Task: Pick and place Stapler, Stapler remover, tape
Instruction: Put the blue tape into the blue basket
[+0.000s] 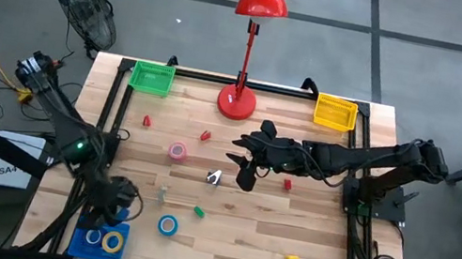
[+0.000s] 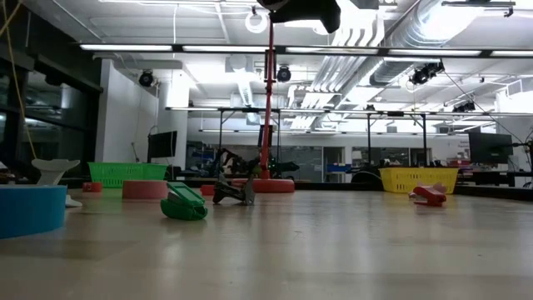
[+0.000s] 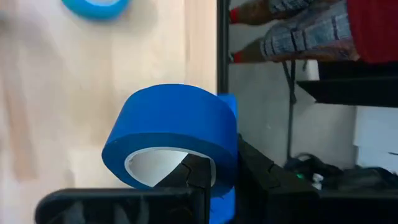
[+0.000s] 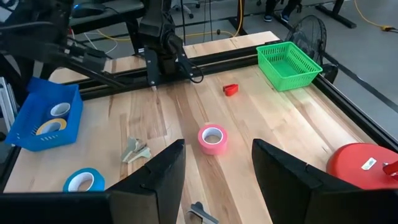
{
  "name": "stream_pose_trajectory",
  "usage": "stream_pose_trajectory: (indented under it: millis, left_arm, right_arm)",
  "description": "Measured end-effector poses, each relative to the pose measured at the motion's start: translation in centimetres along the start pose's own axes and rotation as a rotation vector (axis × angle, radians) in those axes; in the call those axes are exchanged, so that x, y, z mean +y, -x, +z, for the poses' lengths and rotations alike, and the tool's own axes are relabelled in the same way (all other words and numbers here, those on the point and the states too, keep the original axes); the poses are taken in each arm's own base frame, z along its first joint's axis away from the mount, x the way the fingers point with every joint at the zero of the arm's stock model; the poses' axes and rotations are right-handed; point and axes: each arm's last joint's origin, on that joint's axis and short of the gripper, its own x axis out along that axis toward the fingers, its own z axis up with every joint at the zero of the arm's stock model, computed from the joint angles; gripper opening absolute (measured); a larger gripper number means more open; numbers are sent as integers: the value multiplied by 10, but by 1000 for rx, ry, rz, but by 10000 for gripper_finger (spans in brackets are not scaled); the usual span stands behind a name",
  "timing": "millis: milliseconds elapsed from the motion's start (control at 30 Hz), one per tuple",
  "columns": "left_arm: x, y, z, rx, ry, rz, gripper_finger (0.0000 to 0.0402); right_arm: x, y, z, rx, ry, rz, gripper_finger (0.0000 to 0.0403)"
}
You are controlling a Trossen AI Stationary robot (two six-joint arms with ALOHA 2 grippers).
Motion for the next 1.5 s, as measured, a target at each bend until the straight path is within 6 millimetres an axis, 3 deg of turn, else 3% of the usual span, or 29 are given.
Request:
stream_pose_trajectory:
  millis: [267,633,1500]
  left_arm:
    - [-16,-24,-23,136,153,9,35]
    - [-22,-59,-44,291,191,114,35]
    - [-16,-109,-49,417,218,195,35]
  right_arm:
    - [0,0,0,-1,0,-2,177]
    - [0,0,0,-5,0,-17,177]
    - [-1,-3,-9,6,-33,-15,177]
